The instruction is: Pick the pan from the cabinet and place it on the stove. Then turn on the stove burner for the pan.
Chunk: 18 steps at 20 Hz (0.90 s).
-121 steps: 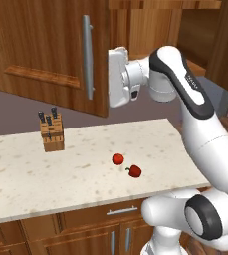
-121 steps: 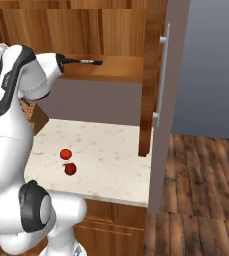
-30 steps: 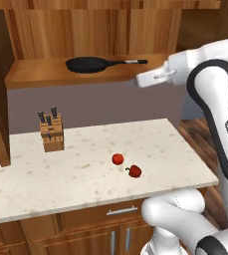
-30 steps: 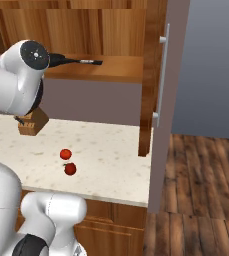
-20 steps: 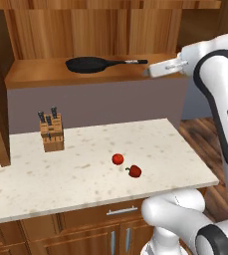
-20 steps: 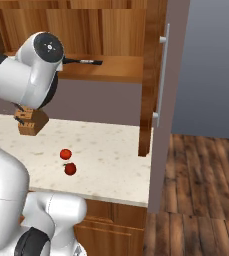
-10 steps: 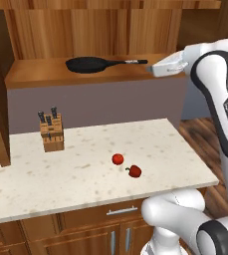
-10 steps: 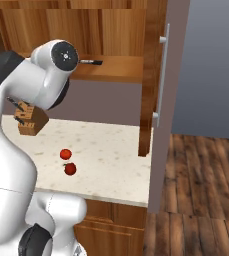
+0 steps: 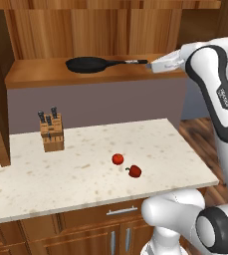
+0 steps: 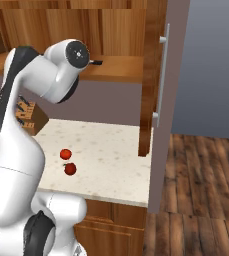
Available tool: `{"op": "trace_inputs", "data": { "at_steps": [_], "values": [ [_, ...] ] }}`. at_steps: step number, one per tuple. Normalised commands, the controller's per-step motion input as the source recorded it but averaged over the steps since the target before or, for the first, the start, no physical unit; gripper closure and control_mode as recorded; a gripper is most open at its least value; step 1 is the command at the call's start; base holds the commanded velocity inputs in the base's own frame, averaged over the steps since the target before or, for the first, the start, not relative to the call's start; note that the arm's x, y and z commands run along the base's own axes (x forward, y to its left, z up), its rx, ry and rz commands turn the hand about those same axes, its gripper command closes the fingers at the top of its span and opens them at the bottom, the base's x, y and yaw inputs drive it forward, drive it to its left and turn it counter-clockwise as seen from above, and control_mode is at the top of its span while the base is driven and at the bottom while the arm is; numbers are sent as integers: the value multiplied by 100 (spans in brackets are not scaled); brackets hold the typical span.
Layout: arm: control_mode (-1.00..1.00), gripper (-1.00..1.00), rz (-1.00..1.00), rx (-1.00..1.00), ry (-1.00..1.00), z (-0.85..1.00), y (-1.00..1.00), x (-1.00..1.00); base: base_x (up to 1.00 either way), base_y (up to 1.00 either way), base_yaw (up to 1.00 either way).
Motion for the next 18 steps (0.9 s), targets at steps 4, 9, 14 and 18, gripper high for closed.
{"op": "trace_inputs", "data": {
  "at_steps": [4,9,14,18],
  "values": [
    [-100,-100,0,0,1,0,-15,8,0,0,0],
    [-100,-100,0,0,1,0,0,26,0,0,0],
    [-100,-100,3,-3,0,-1,3,31,0,0,0],
    [-100,-100,9,-6,2,0,0,36,0,0,0]
  ]
}}
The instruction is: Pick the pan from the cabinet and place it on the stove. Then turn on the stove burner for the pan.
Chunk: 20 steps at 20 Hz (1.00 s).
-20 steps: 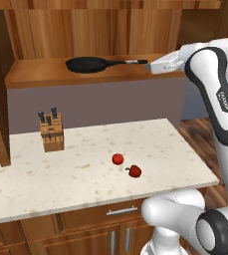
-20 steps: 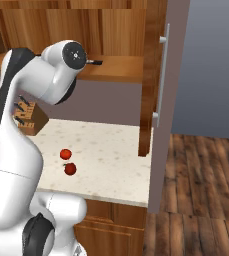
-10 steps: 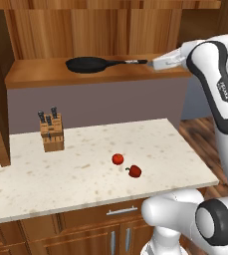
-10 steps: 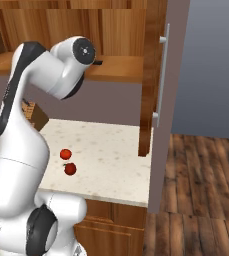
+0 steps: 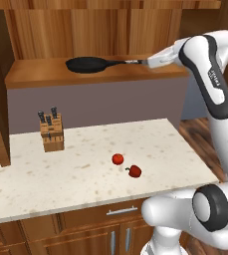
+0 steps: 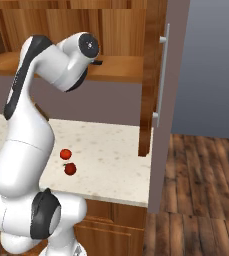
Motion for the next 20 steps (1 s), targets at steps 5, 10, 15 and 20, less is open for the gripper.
{"op": "trace_inputs", "data": {
  "at_steps": [5,10,15,20],
  "values": [
    [-100,-100,11,-10,6,-1,2,39,0,0,0],
    [-100,-100,13,-7,2,-5,1,31,0,0,0],
    [-100,-100,10,-1,-3,-8,0,9,0,0,0],
    [-100,-100,7,0,-16,-1,0,0,0,0,0]
  ]
}}
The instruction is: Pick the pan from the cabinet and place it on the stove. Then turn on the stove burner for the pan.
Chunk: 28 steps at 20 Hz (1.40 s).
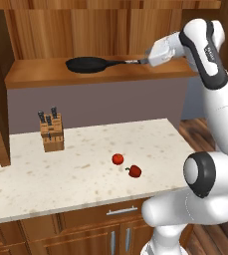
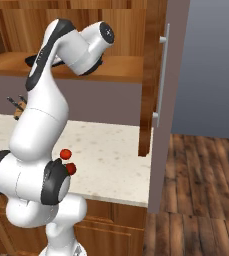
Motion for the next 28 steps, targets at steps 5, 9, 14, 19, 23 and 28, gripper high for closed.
{"op": "trace_inputs", "data": {
  "at_steps": [5,9,14,19,23,28],
  "values": [
    [-100,-100,6,0,-10,0,0,0,0,0,0],
    [-100,-100,5,0,-1,0,0,7,0,0,0],
    [-100,-100,4,0,0,-1,0,15,0,0,0],
    [-100,-100,5,-1,0,-1,0,21,0,0,0],
    [-100,-100,6,-1,0,-1,0,26,0,0,0],
    [-100,-100,5,-2,0,0,0,20,0,0,0]
  ]
}}
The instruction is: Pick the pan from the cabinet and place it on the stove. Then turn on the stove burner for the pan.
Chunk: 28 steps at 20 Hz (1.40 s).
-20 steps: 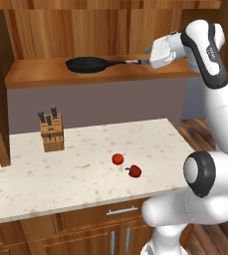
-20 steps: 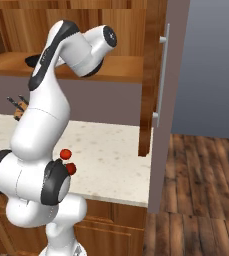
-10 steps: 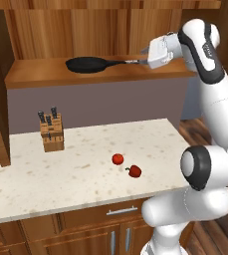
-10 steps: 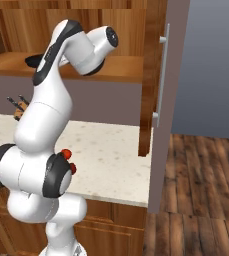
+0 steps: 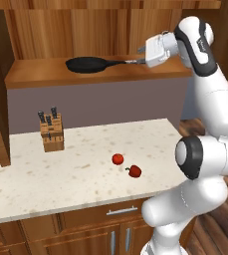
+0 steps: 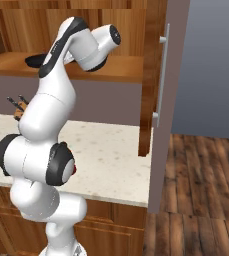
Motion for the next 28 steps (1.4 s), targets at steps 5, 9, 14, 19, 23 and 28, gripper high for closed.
{"op": "trace_inputs", "data": {
  "at_steps": [5,9,14,19,23,28],
  "values": [
    [-100,-100,3,-2,0,-4,0,19,0,0,0],
    [-100,-100,2,-3,0,-13,0,15,0,0,0],
    [-100,-100,0,-4,0,-24,0,2,0,0,0],
    [-100,-100,0,-2,-1,-15,0,0,0,0,0],
    [-100,-100,0,-1,-2,-2,0,1,0,0,0],
    [-100,-100,0,-1,-2,-3,0,6,0,0,0]
  ]
}}
